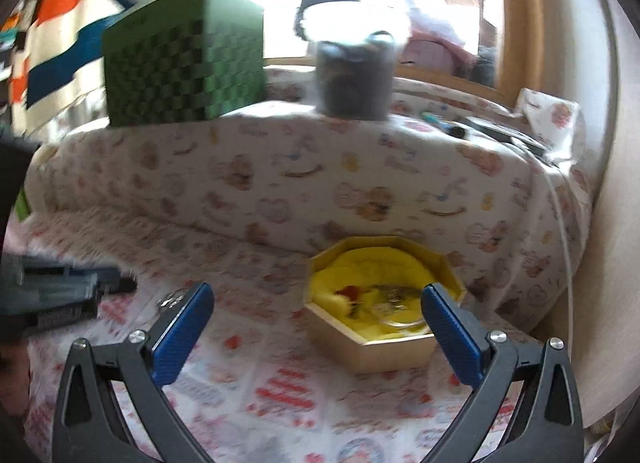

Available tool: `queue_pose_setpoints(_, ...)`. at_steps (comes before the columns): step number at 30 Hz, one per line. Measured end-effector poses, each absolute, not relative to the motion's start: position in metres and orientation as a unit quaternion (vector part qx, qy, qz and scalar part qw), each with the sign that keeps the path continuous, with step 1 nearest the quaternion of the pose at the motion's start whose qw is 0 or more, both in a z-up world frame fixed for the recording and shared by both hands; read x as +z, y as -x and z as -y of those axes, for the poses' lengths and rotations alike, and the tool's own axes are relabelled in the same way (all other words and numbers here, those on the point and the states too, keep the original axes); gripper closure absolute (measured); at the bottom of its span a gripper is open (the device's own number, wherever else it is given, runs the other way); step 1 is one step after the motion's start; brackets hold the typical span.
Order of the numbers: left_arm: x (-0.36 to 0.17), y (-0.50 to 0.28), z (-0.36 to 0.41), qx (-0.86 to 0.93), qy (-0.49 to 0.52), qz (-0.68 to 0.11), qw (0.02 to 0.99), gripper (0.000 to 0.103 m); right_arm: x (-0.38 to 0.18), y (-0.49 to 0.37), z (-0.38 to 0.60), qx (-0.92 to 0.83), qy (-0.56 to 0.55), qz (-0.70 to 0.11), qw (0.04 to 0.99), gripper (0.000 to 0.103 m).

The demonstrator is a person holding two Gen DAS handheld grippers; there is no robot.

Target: Organize jewelry

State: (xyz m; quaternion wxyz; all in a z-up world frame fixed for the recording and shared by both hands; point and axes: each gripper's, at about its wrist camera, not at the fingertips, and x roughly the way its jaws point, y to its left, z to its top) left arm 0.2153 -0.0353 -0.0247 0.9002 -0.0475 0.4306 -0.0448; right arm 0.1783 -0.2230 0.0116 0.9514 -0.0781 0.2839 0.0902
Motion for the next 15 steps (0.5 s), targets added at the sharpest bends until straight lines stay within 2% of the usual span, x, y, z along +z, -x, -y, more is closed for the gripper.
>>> queue_pose_setpoints(4,-0.022,-0.219,0.019,-0.031,0.073,-0.431,0.899,0.082,0.014,-0.169,0.2,0.114,0.103,-0.275,0.949,0.001)
queue_pose_setpoints(8,-0.024,-0.223,0.011,-0.023,0.088,-0.439,0.894,0.082,0.014,-0.175,0.187,0.139,0.098,-0.293,0.941,0.018)
queue_pose_setpoints(11,-0.023,-0.227,-0.004,-0.011,0.092,-0.435,0.896,0.082,0.008,-0.188,0.176,0.161,0.078,-0.335,0.925,0.038)
queue_pose_setpoints(15,-0.018,-0.225,-0.017,0.009,0.092,-0.427,0.9,0.082,-0.004,-0.209,0.157,0.184,0.052,-0.387,0.902,0.053)
